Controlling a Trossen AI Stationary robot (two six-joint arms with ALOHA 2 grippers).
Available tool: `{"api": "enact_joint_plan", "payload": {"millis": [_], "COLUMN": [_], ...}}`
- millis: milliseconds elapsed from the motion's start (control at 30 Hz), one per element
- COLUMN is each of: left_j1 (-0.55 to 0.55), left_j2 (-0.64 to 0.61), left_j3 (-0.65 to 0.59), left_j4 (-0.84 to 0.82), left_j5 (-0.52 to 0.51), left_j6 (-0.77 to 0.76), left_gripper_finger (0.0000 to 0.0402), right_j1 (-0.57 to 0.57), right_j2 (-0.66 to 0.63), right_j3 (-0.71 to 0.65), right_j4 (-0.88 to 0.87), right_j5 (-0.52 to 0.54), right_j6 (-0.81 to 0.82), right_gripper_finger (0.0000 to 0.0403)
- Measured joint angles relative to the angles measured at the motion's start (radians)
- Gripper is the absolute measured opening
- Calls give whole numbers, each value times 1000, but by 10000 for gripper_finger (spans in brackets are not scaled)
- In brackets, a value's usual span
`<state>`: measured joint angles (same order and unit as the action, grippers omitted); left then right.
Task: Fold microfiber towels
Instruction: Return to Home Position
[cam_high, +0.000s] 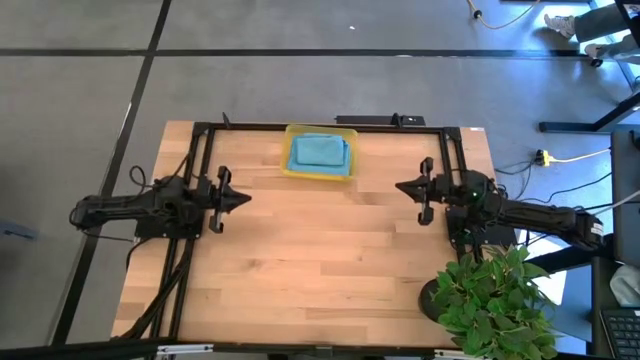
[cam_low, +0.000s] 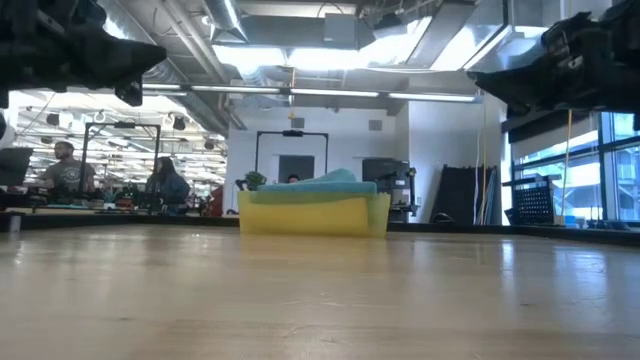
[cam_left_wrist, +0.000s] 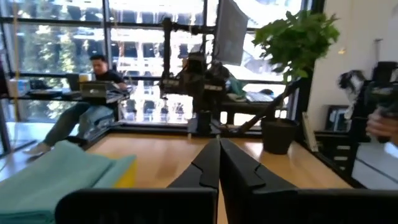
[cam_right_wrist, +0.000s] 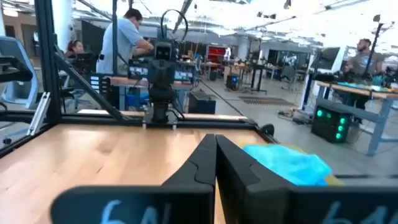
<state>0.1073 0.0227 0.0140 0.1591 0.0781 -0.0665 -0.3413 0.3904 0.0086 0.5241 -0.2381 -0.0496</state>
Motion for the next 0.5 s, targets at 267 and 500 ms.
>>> {"api": "enact_joint_plan", "payload": {"millis": [267, 500], "left_j1": [-88, -242], "left_j2": [-21, -20], "left_j3": [33, 22], "left_j4": [-129, -192], "left_j5": [-126, -317], "left_j6": [16, 43], "left_gripper_finger": [0, 0], "right_j1": [105, 269], "right_j2": [-187, -289], "right_j3": [0, 1], "right_j4": [-281, -347], "right_j5": [257, 437], "right_j6": [-8, -69], "right_gripper_finger": [6, 4]}}
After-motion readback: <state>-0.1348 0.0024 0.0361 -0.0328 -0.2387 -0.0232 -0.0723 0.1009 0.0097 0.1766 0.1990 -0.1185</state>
